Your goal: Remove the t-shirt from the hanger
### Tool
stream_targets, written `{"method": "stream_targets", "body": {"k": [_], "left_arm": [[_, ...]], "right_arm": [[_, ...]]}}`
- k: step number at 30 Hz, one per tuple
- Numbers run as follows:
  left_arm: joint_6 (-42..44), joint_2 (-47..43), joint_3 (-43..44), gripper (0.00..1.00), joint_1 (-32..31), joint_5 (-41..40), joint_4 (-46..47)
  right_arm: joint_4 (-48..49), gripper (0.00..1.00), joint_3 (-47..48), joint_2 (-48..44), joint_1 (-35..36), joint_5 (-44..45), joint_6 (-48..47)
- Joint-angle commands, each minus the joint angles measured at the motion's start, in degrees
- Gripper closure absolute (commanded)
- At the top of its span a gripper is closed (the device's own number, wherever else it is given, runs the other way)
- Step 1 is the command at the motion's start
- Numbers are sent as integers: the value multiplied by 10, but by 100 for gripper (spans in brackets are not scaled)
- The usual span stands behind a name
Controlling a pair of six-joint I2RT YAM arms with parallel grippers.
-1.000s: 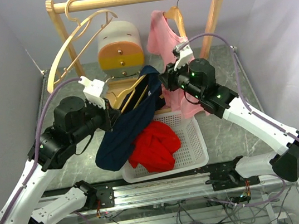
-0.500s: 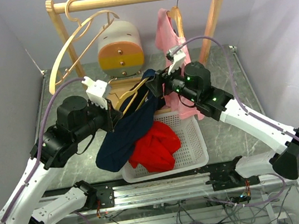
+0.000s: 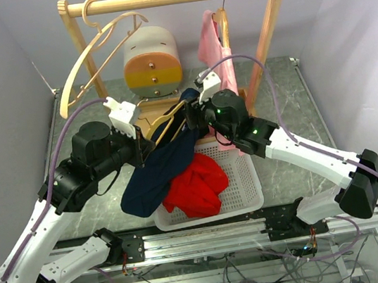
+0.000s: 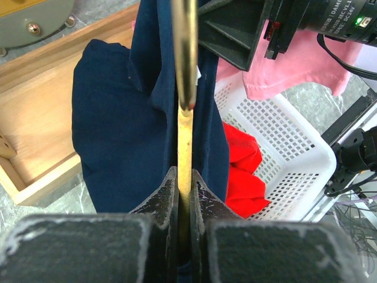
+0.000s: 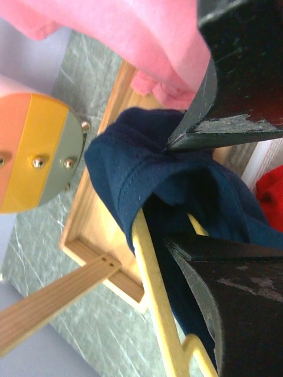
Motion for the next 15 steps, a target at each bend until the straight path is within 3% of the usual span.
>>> {"method": "stream_targets", "body": {"k": [1,5,7,13,15], "left_arm": [[-7,-11,0,93,-1,16,22],[-7,-10,0,93,-2,21,22],[-7,-10,-1,93,-1,24,24],[-8,-10,-6,93,-2,24,23],[-8,-10,-7,93,-1,23,19]], "right_arm": [[4,45,16,-2,3,79,-13],[12,47,17,1,2,105,-21],[19,54,19,6,2,111,-25],[31,98,30,18,1,118,-28],[27,100,34,14,2,123,-33]]}}
